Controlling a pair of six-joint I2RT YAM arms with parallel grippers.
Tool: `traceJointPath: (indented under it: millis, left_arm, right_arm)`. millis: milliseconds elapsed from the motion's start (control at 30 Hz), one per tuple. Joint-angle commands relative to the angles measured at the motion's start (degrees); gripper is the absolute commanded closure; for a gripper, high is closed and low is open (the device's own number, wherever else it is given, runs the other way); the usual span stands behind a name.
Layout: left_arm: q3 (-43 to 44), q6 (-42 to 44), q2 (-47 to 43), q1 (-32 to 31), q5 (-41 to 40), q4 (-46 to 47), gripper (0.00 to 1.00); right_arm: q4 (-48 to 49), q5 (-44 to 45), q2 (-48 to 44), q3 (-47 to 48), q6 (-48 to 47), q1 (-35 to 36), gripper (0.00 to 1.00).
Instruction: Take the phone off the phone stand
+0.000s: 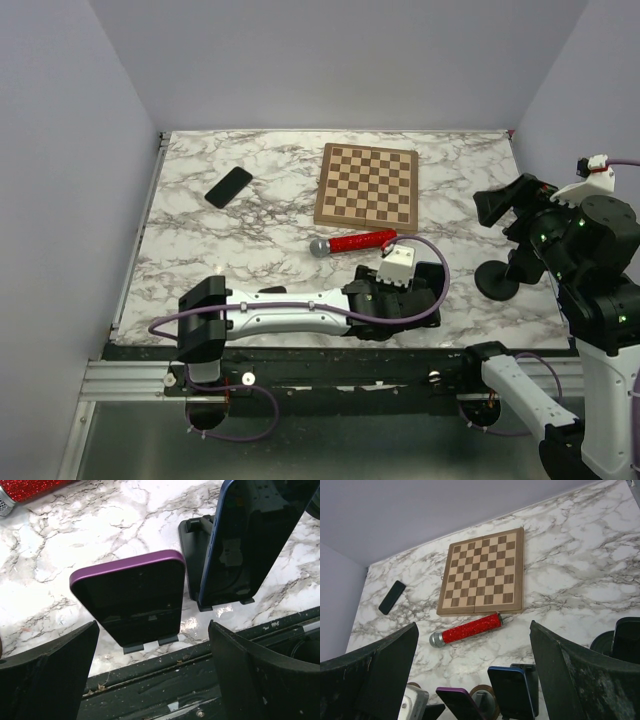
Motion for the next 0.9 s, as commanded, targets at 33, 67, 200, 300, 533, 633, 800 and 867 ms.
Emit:
traceJointPath:
  millis: [33, 67, 200, 300, 533, 633, 800, 867]
  left_arm:
    - [3.2, -1.0, 3.4, 0.8, -2.5, -1.7, 0.02]
    - [3.0, -0.7, 3.4, 0.9, -2.6, -1.3, 0.01]
    - [2.1, -0.9, 3.5, 1.8, -2.7, -0.6, 0.02]
    - [1.4, -1.3, 3.2, 2.3, -2.9, -0.6, 0.02]
    - [0.3, -1.0, 1.6, 1.5, -1.5, -3.0, 0.02]
    - [-1.0, 2.0, 0.3, 1.5, 0.3, -2.1, 0.02]
    - [-3.8, 6.4, -2.4, 1.2, 2.0, 0.6, 0.02]
    - [-5.6, 8.7, -3.6, 1.3, 2.5, 3.3, 0.02]
  right_arm:
    - [0.4, -0.4, -0.3, -0.4, 0.4, -0.2, 0.0]
    - [0.4, -0.4, -0.3, -0.4, 0.5, -0.2, 0.0]
    - [0.4, -0.6, -0.3, -0.3, 0.6, -0.2, 0.0]
    - [0.4, -0.6, -0.3, -0.2, 0.6, -0.2, 0.0]
    - [0.4, -1.1, -0.2, -0.1, 0.8, -0.2, 0.0]
    - [0.6, -1.1, -0.4, -0.1, 0.8, -0.2, 0.0]
    - [0.7, -1.4, -0.1, -0.1, 1.0, -0.2, 0.0]
    - [0.8, -1.6, -0.2, 0.0, 1.1, -0.2, 0.0]
